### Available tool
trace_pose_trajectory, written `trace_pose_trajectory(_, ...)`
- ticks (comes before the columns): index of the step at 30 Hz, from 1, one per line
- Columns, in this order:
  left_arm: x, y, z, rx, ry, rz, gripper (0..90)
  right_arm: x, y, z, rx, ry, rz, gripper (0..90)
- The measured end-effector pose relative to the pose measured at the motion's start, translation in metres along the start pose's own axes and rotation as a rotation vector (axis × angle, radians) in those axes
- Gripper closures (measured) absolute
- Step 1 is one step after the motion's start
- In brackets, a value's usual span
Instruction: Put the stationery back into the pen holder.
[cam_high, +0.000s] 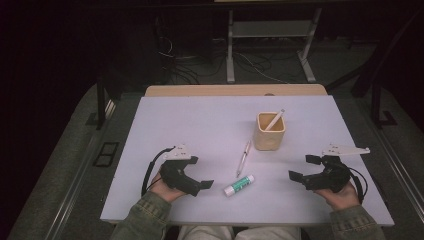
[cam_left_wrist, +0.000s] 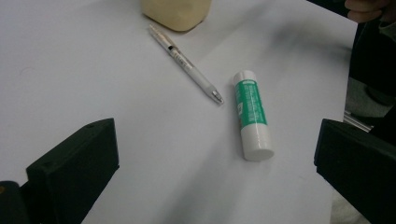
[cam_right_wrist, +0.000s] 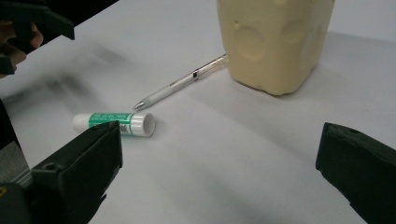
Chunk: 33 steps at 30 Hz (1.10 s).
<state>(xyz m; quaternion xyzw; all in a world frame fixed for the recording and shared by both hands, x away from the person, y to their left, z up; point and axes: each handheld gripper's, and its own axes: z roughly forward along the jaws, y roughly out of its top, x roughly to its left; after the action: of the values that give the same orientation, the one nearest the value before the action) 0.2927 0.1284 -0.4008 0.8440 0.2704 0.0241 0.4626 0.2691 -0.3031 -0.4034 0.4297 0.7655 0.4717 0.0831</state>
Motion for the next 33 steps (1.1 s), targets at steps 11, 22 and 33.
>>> trace_pose_trajectory(11, -0.004, 0.015, 0.022, 0.086, -0.048, 0.033, 0.0, 0.002, -0.004, 0.002, 0.004, -0.004, -0.027, 0.2)
trace_pose_trajectory(22, -0.009, 0.022, 0.042, 0.136, -0.061, 0.043, 0.0, -0.001, -0.005, 0.003, 0.004, -0.014, -0.017, 0.2)
trace_pose_trajectory(33, -0.014, 0.027, 0.056, 0.196, -0.085, 0.066, 0.0, -0.001, -0.005, 0.003, 0.003, -0.011, -0.020, 0.2)
